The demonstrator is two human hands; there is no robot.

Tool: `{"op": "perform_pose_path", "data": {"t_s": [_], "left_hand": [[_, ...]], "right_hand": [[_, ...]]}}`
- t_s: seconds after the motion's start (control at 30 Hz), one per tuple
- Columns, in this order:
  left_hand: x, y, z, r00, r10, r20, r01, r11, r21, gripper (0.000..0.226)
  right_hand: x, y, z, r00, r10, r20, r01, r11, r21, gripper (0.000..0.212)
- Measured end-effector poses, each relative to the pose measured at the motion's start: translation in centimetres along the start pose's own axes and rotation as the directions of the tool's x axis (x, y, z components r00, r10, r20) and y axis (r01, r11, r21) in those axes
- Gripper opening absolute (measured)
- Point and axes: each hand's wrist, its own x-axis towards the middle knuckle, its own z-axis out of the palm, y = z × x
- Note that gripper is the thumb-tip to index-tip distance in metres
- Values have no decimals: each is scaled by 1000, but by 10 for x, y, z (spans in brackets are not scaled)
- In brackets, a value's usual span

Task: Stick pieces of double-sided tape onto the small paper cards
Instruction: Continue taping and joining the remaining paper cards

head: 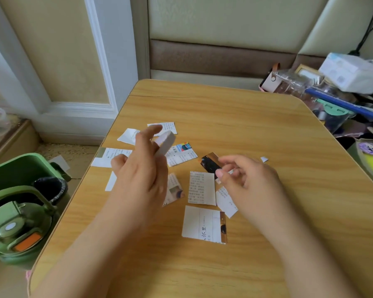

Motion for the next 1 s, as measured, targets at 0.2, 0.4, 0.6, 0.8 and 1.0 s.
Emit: {"op": "perform_pose_path", "data": {"t_s": [0.2,0.4,0.6,0.8,1.0], "left_hand": [[-9,17,-4,963,162,214,-134,981,-141,28],[-12,24,-8,909,229,349,-212,973,-88,25],[-12,28,-13,941,232,246,-253,965,61,27],[2,20,-27,973,108,202,-142,976,166,28],[19,7,-26,971,49,232,-100,972,213,30]], "right_hand": [[-5,-10,-8,960,-279,-8,279,959,53,42],[-12,-8,-29,919,-390,52,393,918,-57,19],[-15,-3,-46,943,-305,136,319,942,-102,12],[36,25,-56,990,-137,-19,132,977,-164,9],[101,51,-40,1000,6,-9,-8,957,-291,8]]}}
